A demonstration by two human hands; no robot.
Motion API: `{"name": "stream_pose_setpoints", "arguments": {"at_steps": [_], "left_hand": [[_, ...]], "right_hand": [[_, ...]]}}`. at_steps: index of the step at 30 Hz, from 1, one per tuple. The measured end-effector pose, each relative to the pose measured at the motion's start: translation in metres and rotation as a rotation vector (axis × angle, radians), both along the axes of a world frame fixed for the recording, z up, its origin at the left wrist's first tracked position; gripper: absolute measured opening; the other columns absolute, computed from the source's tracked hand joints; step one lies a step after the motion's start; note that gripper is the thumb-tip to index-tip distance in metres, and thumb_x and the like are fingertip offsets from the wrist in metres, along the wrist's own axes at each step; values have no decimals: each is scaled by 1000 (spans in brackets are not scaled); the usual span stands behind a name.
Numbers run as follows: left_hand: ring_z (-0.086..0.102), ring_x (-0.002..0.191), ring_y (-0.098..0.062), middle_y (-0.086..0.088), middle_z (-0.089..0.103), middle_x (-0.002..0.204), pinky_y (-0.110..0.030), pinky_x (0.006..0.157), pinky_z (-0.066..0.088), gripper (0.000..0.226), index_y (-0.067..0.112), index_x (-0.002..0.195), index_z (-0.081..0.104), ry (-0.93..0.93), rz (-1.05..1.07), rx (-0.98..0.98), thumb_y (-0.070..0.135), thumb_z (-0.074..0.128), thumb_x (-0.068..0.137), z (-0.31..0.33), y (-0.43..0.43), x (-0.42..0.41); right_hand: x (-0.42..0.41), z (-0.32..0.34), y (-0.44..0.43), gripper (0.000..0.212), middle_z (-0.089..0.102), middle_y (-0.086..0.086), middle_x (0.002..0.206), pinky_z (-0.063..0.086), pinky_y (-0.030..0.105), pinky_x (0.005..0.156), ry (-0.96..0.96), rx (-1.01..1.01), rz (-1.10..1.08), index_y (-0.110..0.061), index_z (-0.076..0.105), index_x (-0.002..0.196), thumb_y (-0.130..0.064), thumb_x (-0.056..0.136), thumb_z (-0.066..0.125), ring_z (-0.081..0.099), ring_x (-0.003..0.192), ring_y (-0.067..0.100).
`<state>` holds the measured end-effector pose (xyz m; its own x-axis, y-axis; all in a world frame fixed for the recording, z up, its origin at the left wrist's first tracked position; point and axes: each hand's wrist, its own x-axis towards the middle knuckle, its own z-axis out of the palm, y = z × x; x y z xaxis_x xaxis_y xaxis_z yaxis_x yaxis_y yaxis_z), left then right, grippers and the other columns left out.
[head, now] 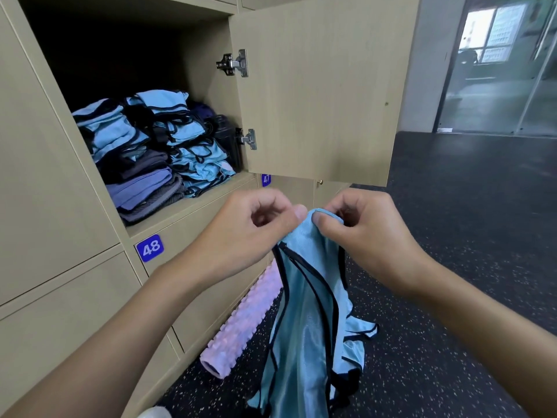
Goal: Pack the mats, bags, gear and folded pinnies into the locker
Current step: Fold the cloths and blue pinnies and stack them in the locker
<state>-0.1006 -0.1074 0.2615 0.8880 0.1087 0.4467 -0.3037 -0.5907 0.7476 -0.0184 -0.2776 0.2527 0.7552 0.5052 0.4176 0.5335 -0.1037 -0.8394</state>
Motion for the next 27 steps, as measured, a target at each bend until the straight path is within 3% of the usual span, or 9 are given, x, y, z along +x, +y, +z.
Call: {"name": "stream_pose_setpoints", "arguments": {"at_steps": [3,8,11,15,18,21,24,27], "left_hand": [[48,61,-15,-21,62,74,-30,57,36,46,13,77,68,102,-13,32,59,71,71,0,-4,-3],[57,59,-26,-5,68,69,-37,57,47,18,16,72,69,129,105,114,27,83,77,-2,-4,0],[56,57,-12,-4,70,70,-28,58,47,14,18,69,69,97,149,111,17,79,79,0,1,0],[54,59,-13,-9,68,68,-25,56,44,9,14,69,68,0,178,25,16,74,76,10,6,-3],[54,61,-13,0,64,64,-21,58,43,12,10,73,67,-57,162,-104,2,74,79,18,7,-5],[60,64,-11,4,67,71,-22,64,49,10,16,73,66,-113,121,-240,7,70,71,22,5,-5],[62,69,-16,-4,70,78,-26,67,51,13,15,76,64,-170,73,-333,4,63,69,26,2,-5],[62,72,-24,-9,71,82,-30,65,51,21,16,79,63,-217,48,-418,-3,58,71,29,2,-6]], "right_hand": [[1,-1,1,22,51,-5,55,35,23,45,-15,13,-11,-16,61,65,-17,85,71,39,48,8],[3,1,-2,21,54,-5,57,37,24,51,-25,13,-15,-17,63,66,-19,84,71,42,52,6],[4,6,-6,20,60,4,61,38,27,53,-36,11,-11,-16,64,67,-20,85,73,43,54,9],[5,13,-10,18,67,20,73,37,32,57,-50,1,19,-15,67,68,-21,82,77,45,59,13],[3,20,-13,18,67,22,74,37,29,56,-61,25,47,-16,65,69,-16,80,80,45,57,13],[4,23,-14,23,67,20,73,40,32,58,-55,75,60,-17,61,69,-10,79,80,49,59,16],[5,19,-9,28,61,9,77,46,38,64,-20,150,107,-20,56,85,-4,80,78,55,66,18],[4,9,-4,41,69,1,105,56,32,81,135,97,230,-27,54,116,-10,85,74,68,85,11]]}}
